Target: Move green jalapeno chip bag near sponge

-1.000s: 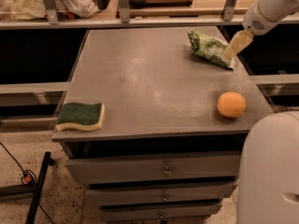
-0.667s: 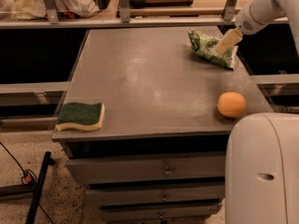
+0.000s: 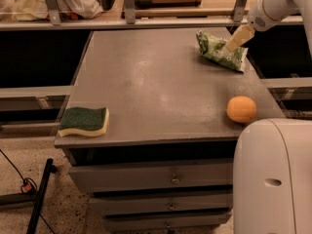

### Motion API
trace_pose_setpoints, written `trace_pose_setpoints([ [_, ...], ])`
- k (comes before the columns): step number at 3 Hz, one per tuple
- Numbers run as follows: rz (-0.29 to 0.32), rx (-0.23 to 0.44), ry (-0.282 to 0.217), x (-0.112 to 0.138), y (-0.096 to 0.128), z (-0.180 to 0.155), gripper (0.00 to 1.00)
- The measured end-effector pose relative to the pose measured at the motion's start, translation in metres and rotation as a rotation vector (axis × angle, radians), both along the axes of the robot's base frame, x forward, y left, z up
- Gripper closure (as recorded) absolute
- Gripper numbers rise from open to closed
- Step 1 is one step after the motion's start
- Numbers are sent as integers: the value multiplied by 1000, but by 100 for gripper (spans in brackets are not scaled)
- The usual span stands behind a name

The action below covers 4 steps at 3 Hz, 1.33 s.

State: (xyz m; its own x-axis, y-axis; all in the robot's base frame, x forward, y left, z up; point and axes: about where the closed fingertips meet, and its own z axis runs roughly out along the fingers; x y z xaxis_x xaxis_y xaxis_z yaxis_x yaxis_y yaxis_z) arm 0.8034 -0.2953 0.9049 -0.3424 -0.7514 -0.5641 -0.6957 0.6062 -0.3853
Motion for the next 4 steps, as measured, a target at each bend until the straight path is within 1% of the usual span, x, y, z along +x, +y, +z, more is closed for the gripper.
trace_pose_setpoints([
  [1, 16, 85, 74, -9, 15, -21, 0],
  [2, 24, 154, 134, -12, 31, -39, 0],
  [3, 7, 204, 156, -7, 39, -53, 0],
  [4, -11, 229, 166, -1, 44, -62, 18],
])
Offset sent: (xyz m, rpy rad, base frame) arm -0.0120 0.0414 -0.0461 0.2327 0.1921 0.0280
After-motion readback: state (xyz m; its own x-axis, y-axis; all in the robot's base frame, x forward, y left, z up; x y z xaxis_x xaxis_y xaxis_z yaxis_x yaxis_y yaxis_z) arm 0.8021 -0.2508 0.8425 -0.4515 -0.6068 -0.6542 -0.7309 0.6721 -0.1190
